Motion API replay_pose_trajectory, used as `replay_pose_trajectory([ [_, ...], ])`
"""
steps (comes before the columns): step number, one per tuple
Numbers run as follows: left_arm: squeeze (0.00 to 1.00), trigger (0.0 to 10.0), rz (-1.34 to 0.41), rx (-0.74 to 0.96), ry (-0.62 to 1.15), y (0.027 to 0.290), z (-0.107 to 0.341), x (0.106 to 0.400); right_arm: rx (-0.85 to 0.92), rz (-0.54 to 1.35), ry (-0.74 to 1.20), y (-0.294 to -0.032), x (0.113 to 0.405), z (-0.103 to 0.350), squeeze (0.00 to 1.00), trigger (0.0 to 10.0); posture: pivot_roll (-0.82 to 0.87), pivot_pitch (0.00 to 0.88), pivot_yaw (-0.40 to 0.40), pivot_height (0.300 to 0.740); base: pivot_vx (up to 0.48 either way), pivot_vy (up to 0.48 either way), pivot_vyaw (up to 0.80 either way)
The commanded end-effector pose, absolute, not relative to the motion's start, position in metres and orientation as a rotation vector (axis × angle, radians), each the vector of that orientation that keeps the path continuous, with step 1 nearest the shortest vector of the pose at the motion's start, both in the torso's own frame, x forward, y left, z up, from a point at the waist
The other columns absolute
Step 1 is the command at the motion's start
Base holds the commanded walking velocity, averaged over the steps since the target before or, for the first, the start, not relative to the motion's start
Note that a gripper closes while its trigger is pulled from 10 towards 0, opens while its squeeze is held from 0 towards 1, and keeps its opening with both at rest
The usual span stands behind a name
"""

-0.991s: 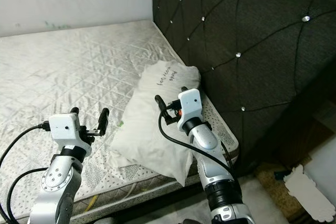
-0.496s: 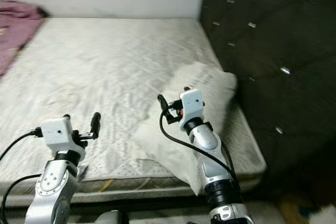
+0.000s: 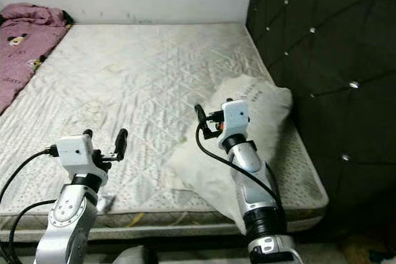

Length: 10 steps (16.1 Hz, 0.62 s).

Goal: Clean up the room

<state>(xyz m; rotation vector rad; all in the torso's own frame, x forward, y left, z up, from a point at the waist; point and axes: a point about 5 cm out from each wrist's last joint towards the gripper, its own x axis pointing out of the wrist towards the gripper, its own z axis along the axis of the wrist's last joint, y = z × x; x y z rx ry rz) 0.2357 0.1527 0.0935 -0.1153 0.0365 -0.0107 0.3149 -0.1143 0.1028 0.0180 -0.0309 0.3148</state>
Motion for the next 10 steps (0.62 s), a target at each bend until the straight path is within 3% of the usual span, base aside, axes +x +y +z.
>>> replay_pose_trajectory([
  [1,0.00,10.0,-0.011,-0.122,0.020,0.1564,0.0968,0.2358,0.022,0.334,-0.034,-0.1084,0.3179,0.1059,0.00,10.0,-0.01,0.004,-0.004,0.740,0.000,0.480,0.00],
  [10,0.00,10.0,0.026,-0.106,0.013,0.1586,0.0981,0.2360,0.014,0.349,-0.035,-0.1096,0.3189,0.1078,0.00,10.0,-0.01,0.004,-0.022,0.740,0.000,0.480,0.00],
])
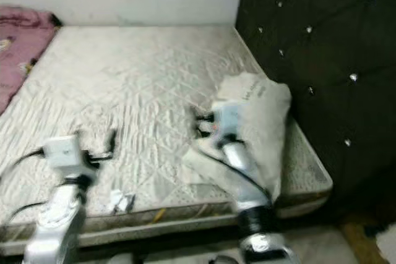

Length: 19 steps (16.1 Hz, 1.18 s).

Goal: Clean up the room

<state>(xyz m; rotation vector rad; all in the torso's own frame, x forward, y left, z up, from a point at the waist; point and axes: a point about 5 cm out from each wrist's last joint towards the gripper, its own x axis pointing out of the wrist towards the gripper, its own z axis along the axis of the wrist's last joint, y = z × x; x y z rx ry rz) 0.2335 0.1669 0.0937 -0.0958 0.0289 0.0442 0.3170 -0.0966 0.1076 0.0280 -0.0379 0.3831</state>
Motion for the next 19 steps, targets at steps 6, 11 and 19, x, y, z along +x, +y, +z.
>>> replay_pose_trajectory([
  [6,0.00,10.0,0.079,-0.063,-0.022,0.165,0.100,0.236,-0.009,0.362,-0.020,-0.107,0.319,0.105,0.00,10.0,-0.01,0.000,-0.019,0.740,0.000,0.379,0.00],
  [11,0.00,10.0,0.067,-0.085,0.027,0.166,0.095,0.228,0.012,0.349,-0.022,-0.109,0.319,0.105,0.00,10.0,-0.01,0.000,-0.014,0.740,0.000,0.000,0.00],
  [19,0.00,10.0,0.104,-0.081,0.052,0.166,0.094,0.230,0.027,0.353,-0.010,-0.108,0.318,0.104,0.00,10.0,-0.01,0.016,-0.017,0.740,0.000,0.100,0.00],
])
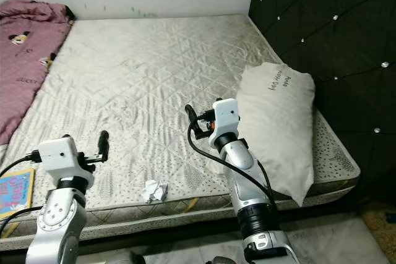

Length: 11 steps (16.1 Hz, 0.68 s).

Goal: Clean up the room

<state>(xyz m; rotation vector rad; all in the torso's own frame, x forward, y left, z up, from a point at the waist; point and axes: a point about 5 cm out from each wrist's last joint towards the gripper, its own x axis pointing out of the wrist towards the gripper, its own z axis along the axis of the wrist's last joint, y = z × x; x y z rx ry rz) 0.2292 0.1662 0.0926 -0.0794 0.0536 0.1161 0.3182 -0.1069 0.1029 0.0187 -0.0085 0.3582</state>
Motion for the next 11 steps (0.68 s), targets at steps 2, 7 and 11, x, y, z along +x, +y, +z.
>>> replay_pose_trajectory([
  [2,0.00,10.0,0.108,-0.087,0.060,0.1654,0.0930,0.2300,0.026,0.353,-0.005,-0.1091,0.3176,0.1033,0.00,10.0,-0.01,0.016,-0.017,0.740,0.000,0.480,0.00],
  [7,0.00,10.0,0.110,-0.138,0.061,0.1659,0.0941,0.2325,0.027,0.352,-0.016,-0.1076,0.3198,0.1065,0.00,10.0,-0.01,0.030,-0.018,0.740,0.000,0.327,0.00],
  [11,0.00,10.0,0.148,-0.119,0.012,0.1704,0.0998,0.2323,0.021,0.334,-0.020,-0.1087,0.3215,0.1080,0.00,10.0,-0.01,0.028,-0.020,0.740,0.000,0.120,0.00],
])
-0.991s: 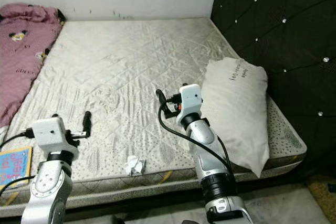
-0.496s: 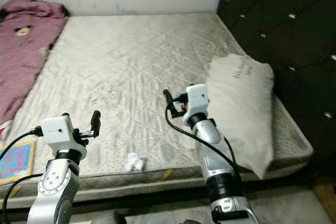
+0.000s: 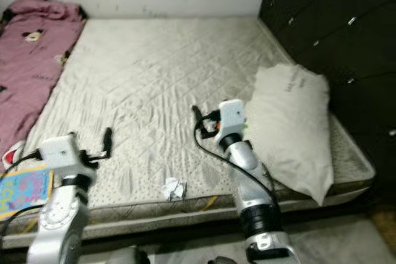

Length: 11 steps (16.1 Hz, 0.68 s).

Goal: Clean up the room

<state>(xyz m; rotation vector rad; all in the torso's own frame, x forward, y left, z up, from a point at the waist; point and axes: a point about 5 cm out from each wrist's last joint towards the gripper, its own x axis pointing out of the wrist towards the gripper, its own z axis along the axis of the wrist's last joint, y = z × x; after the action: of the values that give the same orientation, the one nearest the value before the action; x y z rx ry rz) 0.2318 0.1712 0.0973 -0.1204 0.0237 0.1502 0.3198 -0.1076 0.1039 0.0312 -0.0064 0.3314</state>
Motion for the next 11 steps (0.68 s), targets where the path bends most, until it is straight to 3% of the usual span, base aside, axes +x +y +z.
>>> replay_pose_trajectory([
  [1,0.00,10.0,0.166,-0.114,0.009,0.1730,0.1002,0.2326,0.020,0.328,-0.019,-0.1093,0.3218,0.1079,0.00,10.0,-0.01,0.028,-0.020,0.740,0.000,0.000,0.00],
  [5,0.00,10.0,0.152,-0.092,0.015,0.1702,0.1000,0.2343,-0.021,0.317,-0.033,-0.1109,0.3222,0.1091,0.00,10.0,-0.01,0.030,-0.019,0.740,0.000,0.000,0.10],
  [11,0.00,10.0,0.149,-0.032,0.005,0.1720,0.0998,0.2320,-0.014,0.302,-0.023,-0.1136,0.3217,0.1075,0.00,10.0,-0.01,0.028,-0.020,0.740,0.000,0.000,0.74],
])
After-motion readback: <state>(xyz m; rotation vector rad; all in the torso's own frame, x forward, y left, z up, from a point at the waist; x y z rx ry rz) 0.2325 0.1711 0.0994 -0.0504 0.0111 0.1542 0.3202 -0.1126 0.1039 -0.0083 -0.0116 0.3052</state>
